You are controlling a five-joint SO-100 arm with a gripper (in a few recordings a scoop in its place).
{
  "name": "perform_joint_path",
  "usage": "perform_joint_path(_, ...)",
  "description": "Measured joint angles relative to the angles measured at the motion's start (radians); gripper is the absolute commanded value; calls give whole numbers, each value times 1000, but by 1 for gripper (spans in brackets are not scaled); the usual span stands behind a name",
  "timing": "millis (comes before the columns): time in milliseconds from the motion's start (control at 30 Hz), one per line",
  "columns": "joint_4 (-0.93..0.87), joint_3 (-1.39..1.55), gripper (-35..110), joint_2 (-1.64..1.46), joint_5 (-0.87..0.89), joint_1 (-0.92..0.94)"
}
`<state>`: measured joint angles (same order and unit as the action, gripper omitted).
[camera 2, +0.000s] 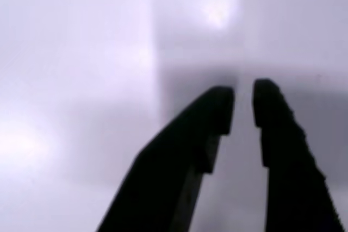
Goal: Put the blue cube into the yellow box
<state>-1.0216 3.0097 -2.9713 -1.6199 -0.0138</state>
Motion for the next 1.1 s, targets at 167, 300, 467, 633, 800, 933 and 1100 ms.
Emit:
perform_joint_path(167, 195, -170, 1, 288, 0, -18)
perform_joint_path(300, 295, -336, 2, 532, 20, -11)
perform_joint_path(467, 345, -591, 2, 834, 44, -6)
perform_joint_path(633, 368, -842, 3, 1081, 72, -15)
perform_joint_path(800, 370, -1052, 5, 1281, 80, -35)
perform_joint_path(933, 402, -1183, 14, 1417, 78, -52)
perform_joint_path(1100, 428, -1350, 35, 1568, 104, -92)
